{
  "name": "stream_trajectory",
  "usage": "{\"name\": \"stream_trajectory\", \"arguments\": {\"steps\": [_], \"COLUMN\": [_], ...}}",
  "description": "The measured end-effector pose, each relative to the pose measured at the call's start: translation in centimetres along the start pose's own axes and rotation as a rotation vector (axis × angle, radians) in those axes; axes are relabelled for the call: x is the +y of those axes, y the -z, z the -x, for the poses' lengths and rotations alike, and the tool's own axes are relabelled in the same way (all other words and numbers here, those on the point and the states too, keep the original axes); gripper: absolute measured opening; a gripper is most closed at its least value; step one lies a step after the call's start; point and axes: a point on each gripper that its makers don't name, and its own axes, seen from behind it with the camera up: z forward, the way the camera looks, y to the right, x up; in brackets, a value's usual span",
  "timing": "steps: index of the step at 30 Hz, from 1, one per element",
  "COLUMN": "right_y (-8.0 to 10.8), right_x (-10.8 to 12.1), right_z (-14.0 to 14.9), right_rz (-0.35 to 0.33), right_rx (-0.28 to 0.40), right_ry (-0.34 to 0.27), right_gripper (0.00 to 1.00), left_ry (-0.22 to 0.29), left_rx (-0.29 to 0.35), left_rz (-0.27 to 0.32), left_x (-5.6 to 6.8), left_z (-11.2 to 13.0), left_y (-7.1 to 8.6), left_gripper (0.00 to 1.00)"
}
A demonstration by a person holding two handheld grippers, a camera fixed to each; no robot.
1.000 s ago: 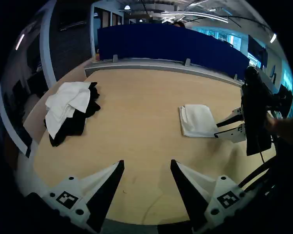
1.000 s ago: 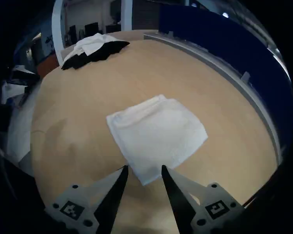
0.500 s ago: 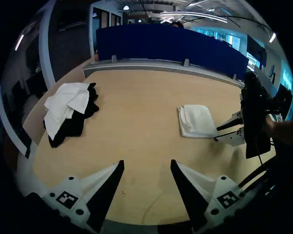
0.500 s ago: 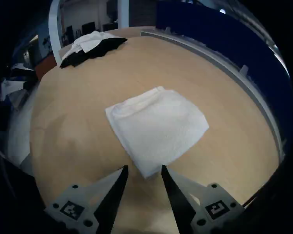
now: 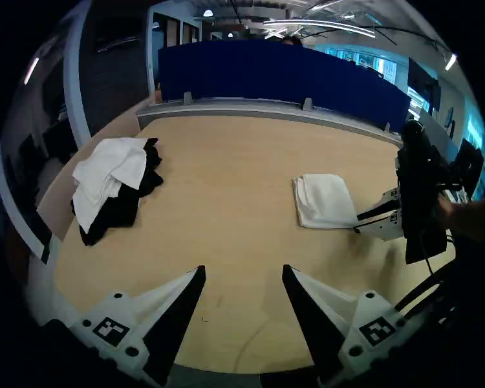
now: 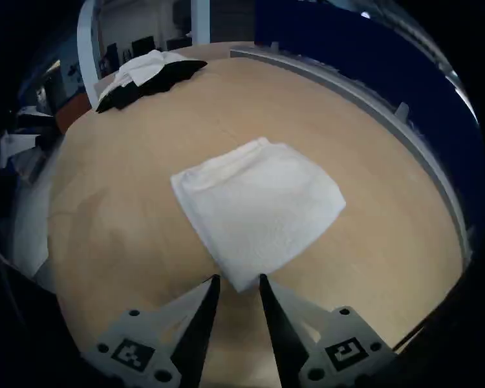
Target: Fold towel
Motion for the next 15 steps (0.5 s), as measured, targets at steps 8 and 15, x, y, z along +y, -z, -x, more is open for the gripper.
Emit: {"name": "stream_trajectory", "arguments": {"steps": [8,15], "right_y": [-0.21,-0.2], "right_x": [0.2,0.2], "right_z": [0.37,0.41], "right_rz": [0.006,0.006], "right_rx": [-0.007,-0.005], "right_ry": [-0.01,-0.008], "right_gripper": [0.26,0.06], "left_ry": [0.001,0.0], "left_rx": [-0.001,0.0], "left_rz": [-0.001,0.0], "left_x": [-0.15,-0.14], "left_z": [0.28,0.24], "left_y": [-0.07,-0.15], "left_gripper": [0.87,0.87]}}
